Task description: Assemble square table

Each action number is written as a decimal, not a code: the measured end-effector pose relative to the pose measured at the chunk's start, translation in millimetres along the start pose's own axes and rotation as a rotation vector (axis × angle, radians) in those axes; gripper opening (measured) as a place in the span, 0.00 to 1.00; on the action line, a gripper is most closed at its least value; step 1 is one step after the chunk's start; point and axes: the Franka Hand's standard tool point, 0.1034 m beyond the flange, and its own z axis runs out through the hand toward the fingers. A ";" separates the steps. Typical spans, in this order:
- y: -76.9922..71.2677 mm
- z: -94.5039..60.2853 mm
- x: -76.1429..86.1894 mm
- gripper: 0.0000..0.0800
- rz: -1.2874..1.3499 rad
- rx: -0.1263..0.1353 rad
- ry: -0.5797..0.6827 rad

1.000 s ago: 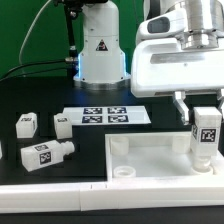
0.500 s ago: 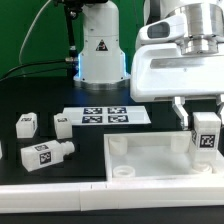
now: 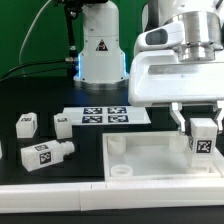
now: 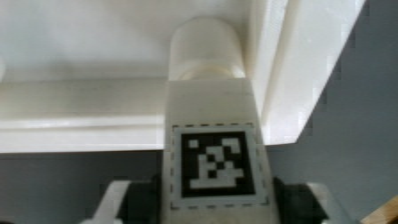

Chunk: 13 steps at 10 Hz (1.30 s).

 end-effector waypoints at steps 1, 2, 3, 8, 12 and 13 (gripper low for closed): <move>0.0 0.1 -0.2 0.36 -0.001 0.000 -0.001; 0.0 0.1 -0.3 0.55 -0.001 0.000 -0.001; 0.4 0.3 -0.2 0.72 -0.002 -0.001 -0.005; 0.5 7.5 23.9 0.81 0.031 -0.004 -0.348; 0.0 4.2 16.4 0.81 0.148 -0.004 -0.584; -9.3 4.5 10.1 0.81 0.168 -0.003 -0.567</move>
Offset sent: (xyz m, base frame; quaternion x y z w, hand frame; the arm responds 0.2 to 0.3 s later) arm 0.0219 -0.0174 0.0257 -0.0624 -0.1287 -0.0152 0.9896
